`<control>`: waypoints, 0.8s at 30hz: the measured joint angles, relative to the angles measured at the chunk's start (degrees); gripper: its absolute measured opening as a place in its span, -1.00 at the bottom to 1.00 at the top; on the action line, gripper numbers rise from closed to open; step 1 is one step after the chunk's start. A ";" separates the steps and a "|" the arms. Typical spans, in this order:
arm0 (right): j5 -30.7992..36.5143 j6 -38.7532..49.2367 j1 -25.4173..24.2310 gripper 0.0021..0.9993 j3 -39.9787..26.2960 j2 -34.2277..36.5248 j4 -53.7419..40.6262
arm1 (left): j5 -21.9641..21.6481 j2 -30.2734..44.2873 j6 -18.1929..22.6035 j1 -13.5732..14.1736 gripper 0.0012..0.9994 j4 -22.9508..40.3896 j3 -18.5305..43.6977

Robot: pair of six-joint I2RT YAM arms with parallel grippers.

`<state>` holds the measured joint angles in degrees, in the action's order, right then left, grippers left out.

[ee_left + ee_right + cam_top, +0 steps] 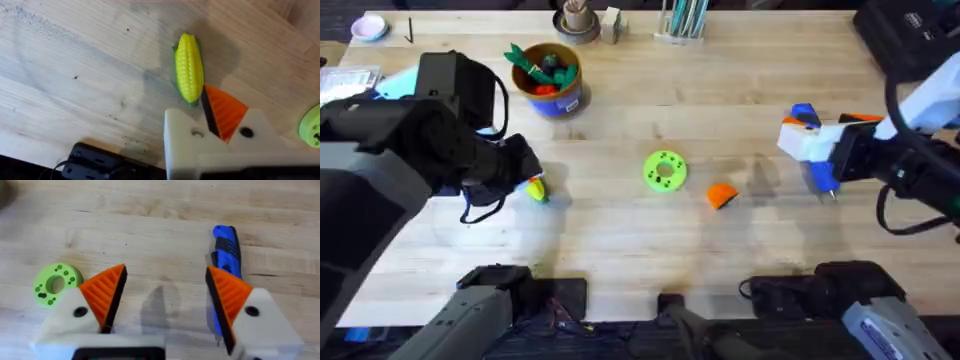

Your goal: Pick up the gripper from the table and insert it into the empty holder that is missing its gripper. Then pick up a screw, insert it into the mounting hole, and use the screwdriver to tighten it. Finally, clean up the table by picking up the vegetable and placing it into the bucket.

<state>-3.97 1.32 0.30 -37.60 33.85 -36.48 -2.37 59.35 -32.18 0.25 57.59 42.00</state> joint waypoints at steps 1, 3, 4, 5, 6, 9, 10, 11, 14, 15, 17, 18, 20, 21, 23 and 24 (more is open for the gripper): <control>0.00 0.00 0.00 0.99 0.00 0.00 0.01 | -0.03 -0.52 -0.04 0.00 -0.99 -0.14 0.00; 0.00 0.00 0.00 0.99 0.00 0.00 0.00 | -0.04 -2.22 0.05 0.00 -0.99 -0.54 0.00; 0.00 0.00 0.00 0.99 0.00 0.00 0.01 | -0.04 -3.38 0.28 0.00 -0.99 -0.76 0.00; 0.00 0.00 0.00 0.99 0.00 0.00 0.01 | -0.02 -4.86 0.74 0.00 -0.99 -1.10 0.00; 0.00 -0.02 0.00 0.99 0.00 0.00 0.00 | 0.01 -6.40 1.56 0.00 -0.99 -1.55 0.04; 0.00 0.00 0.00 0.99 0.00 0.00 -0.01 | 1.36 -11.69 5.25 0.00 -0.99 -3.68 0.60; 0.00 0.00 0.00 0.99 0.00 0.00 0.01 | 2.28 -13.67 7.07 0.00 -0.87 -4.83 1.07; 0.00 0.00 0.00 0.99 0.00 0.00 -0.01 | 3.68 -15.80 8.98 0.00 -0.64 -6.30 1.59; 0.02 0.00 0.00 0.99 0.00 0.00 -0.01 | 9.81 -21.96 14.75 0.00 0.24 -11.19 2.94; 0.00 0.00 0.00 0.99 0.00 0.00 -0.01 | 12.44 -23.98 16.70 0.00 0.57 -12.99 3.20; 0.00 0.00 0.00 0.99 0.00 0.00 -0.01 | 17.34 -27.63 19.52 0.00 0.95 -15.48 3.60; 0.00 0.00 0.00 0.99 -0.02 0.00 -0.01 | 19.50 -29.17 20.65 0.00 0.98 -16.68 3.71; 0.00 0.00 0.00 0.99 -0.01 0.00 -0.01 | 23.39 -31.67 22.21 0.00 0.93 -18.56 3.85; 0.00 0.00 0.00 0.99 0.00 0.00 0.01 | 25.18 -32.52 22.71 0.00 0.83 -19.29 3.85; 0.00 0.00 0.00 0.99 -0.02 0.00 -0.01 | 29.17 -33.78 24.22 0.00 0.24 -20.61 3.87; 0.00 0.00 0.00 0.99 0.00 0.00 -0.01 | 31.56 -34.20 25.31 0.00 -0.14 -21.50 3.87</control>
<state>-3.97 1.32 0.30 -37.60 33.85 -36.49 29.19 25.15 -6.88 0.25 36.09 45.87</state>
